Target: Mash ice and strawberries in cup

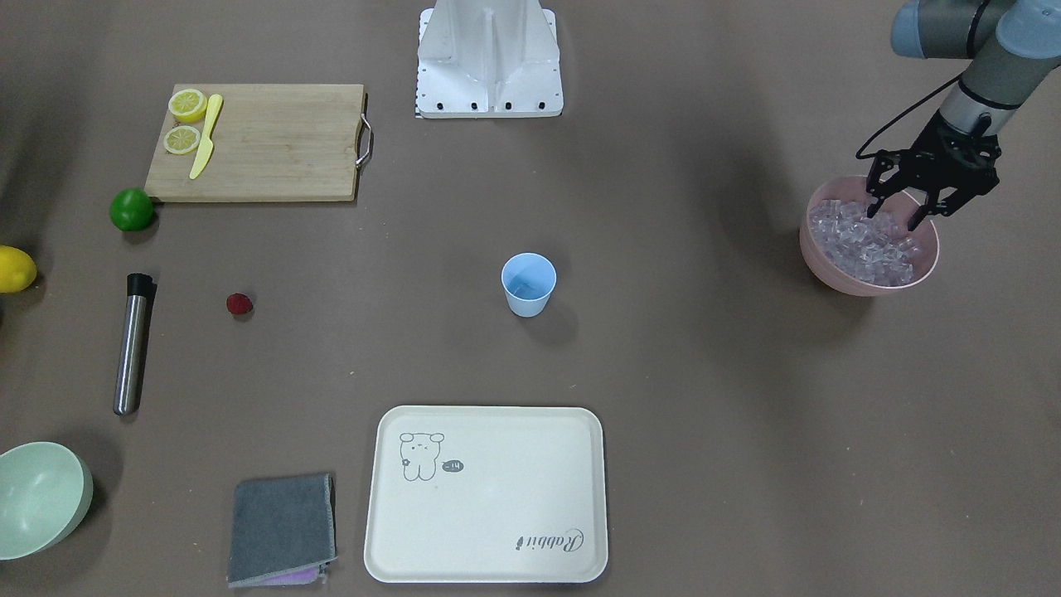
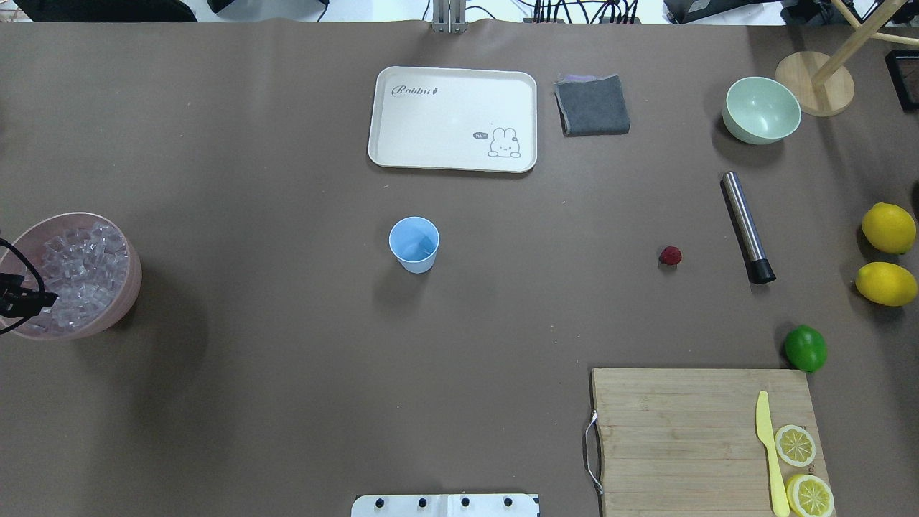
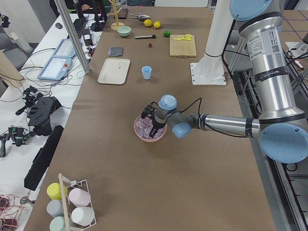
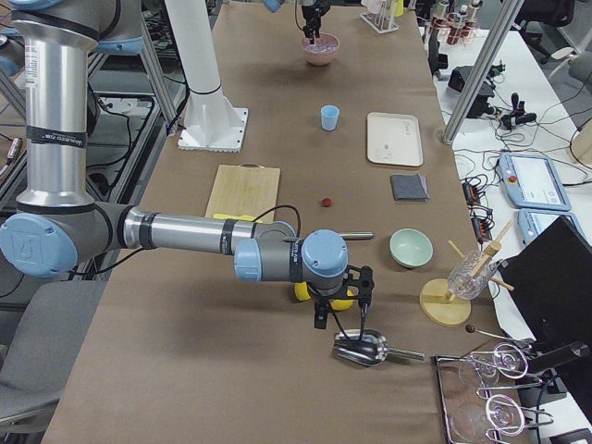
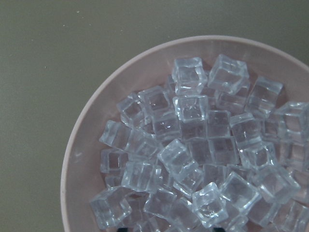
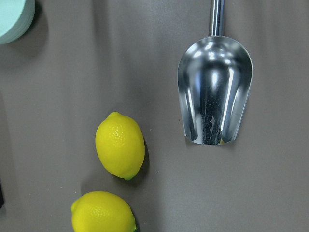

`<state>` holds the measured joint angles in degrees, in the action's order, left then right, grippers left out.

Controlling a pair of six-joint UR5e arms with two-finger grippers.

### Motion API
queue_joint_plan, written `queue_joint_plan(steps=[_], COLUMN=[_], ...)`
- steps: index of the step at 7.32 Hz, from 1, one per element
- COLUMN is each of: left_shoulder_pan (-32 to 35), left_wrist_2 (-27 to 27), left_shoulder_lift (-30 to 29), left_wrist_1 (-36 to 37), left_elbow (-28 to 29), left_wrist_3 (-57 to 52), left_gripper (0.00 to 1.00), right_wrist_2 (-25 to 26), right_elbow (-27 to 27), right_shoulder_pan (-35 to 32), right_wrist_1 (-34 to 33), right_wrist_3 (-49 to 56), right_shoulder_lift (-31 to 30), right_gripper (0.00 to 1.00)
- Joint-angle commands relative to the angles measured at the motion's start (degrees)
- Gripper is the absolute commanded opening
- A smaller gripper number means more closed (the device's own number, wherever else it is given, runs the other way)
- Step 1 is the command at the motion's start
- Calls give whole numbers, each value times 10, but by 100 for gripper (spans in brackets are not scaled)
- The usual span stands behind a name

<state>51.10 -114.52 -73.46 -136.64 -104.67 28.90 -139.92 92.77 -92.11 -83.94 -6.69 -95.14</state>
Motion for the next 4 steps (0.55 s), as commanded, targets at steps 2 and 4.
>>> queue_joint_plan(steps=[2,4], left_shoulder_pan=[-1,-4], left_wrist_2=[0,0], left_shoulder_lift=[-5,-5], left_wrist_1=[0,0], left_elbow=[4,5], left_wrist_3=[3,3], left_gripper=[66,66], right_wrist_2=[1,1], right_elbow=[-2,0], right_shoulder_pan=[0,0], right_wrist_1=[0,1], right_wrist_3=[-5,-12], right_shoulder_lift=[5,5], right_gripper=[100,100])
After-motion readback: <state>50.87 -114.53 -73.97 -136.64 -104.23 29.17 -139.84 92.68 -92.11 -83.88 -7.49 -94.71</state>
